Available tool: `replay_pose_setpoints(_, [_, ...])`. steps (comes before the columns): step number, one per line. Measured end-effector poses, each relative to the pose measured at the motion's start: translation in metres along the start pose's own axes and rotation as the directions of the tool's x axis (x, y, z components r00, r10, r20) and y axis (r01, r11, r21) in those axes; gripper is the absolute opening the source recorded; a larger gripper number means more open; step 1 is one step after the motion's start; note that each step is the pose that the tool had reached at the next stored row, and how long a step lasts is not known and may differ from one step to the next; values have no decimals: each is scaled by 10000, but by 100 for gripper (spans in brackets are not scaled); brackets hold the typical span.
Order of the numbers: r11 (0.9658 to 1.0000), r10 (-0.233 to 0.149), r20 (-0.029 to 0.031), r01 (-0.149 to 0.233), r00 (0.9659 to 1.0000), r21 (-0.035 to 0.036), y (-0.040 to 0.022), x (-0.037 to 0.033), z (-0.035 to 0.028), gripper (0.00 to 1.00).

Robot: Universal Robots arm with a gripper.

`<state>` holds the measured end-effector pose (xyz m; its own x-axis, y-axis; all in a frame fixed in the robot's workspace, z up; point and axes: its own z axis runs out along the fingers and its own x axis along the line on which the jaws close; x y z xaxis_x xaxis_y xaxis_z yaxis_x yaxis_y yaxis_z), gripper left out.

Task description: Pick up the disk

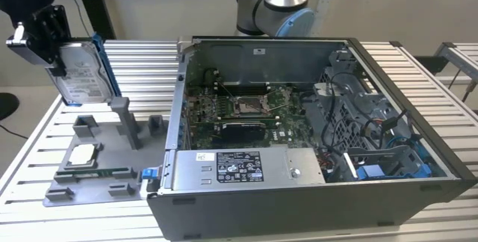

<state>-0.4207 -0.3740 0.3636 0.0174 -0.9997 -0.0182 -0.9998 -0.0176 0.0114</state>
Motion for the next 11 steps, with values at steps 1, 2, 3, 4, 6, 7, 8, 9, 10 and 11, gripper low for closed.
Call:
replay_pose_setpoints(1, [10000,0,-1,0,10000,-2,1,-1,-45,0])
replay_pose_setpoints(2, [10000,0,0,0,10000,-1,1,-2,-91,0])
replay_pose_setpoints(3, [10000,0,-1,0,10000,-2,2,-2,-139,0])
replay_pose_setpoints(4, [10000,0,-1,0,10000,-2,2,-3,-183,0])
replay_pose_setpoints(6, [10000,0,-1,0,10000,-2,3,-5,-273,0])
replay_pose_setpoints(7, [10000,0,0,0,10000,0,4,-6,-320,0])
replay_pose_setpoints(8, [10000,0,0,0,10000,0,4,-7,-365,0])
replay_pose_setpoints(9, [10000,0,-1,0,10000,-2,5,-7,-409,0])
replay_pose_setpoints(10, [10000,1,0,-1,10000,0,5,-8,-455,0])
replay_pose_setpoints(11, [10000,0,0,0,10000,0,6,-9,-500,0])
